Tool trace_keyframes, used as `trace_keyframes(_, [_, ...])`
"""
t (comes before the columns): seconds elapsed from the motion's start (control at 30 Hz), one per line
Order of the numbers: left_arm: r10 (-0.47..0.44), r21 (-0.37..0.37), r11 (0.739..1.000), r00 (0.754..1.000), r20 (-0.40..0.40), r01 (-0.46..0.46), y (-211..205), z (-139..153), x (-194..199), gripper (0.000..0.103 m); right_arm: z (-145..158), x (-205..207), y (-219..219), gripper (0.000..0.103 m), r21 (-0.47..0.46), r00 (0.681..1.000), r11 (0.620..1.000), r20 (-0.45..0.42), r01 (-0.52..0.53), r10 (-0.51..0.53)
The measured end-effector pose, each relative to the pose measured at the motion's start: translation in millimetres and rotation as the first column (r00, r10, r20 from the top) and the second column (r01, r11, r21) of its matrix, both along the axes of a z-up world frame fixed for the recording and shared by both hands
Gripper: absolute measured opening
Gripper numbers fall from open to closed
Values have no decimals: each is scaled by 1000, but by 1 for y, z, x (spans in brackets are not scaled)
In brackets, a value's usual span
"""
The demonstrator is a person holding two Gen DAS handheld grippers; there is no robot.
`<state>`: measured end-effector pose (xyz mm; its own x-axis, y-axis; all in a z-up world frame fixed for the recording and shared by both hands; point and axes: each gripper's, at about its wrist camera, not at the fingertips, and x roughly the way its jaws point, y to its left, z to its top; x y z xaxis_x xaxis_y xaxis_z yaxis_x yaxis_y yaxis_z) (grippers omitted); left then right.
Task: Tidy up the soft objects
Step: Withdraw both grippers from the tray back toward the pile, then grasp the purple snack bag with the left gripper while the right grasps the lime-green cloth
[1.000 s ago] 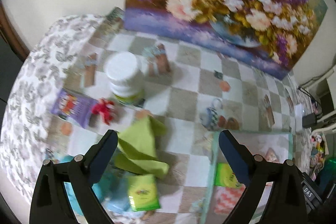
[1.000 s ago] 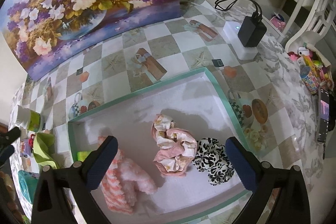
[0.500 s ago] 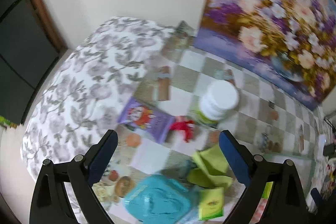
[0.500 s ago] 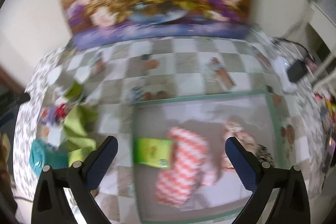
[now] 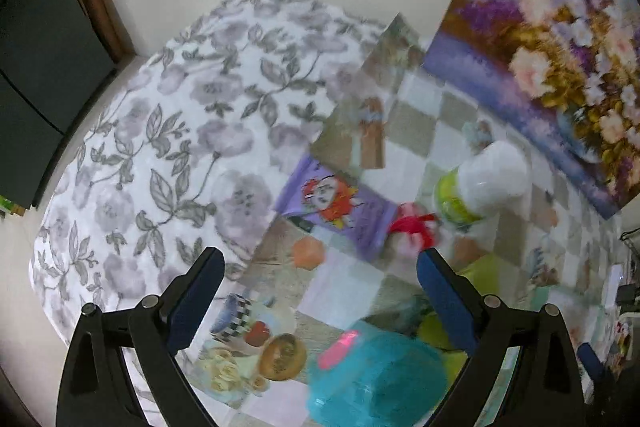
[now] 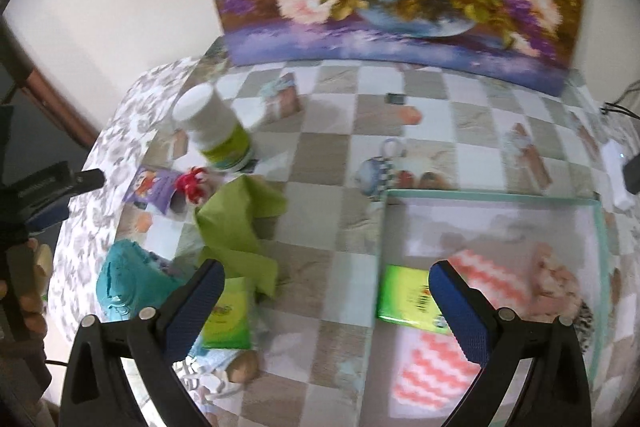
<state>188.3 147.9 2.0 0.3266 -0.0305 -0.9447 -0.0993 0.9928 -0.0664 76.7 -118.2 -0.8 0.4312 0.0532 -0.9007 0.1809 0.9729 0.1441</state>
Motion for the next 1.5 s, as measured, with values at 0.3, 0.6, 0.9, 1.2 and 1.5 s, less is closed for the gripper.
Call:
trace_keyframes(0.3, [-106, 18, 994, 990, -97, 108, 8, -33, 32, 97, -27, 28, 22, 103, 100, 998, 994, -15, -53, 54])
trace_keyframes(0.6, [-12, -100, 995, 967, -254, -14, 9, -66, 61, 97, -46, 56, 44, 103, 105, 994, 989, -8, -109, 110])
trace_keyframes(0.9, [24, -97, 994, 954, -297, -55, 6, -84, 75, 96, -60, 71, 49, 103, 109, 990, 984, 6, -142, 142])
trace_keyframes(1.2, [66, -29, 996, 942, -329, -80, -10, -96, 104, 96, -73, 76, 52, 102, 117, 988, 982, -9, -149, 151])
trace_keyframes(1.5, [94, 3, 995, 922, -376, -101, -17, -115, 129, 96, -82, 78, 53, 102, 119, 986, 980, -23, -160, 163])
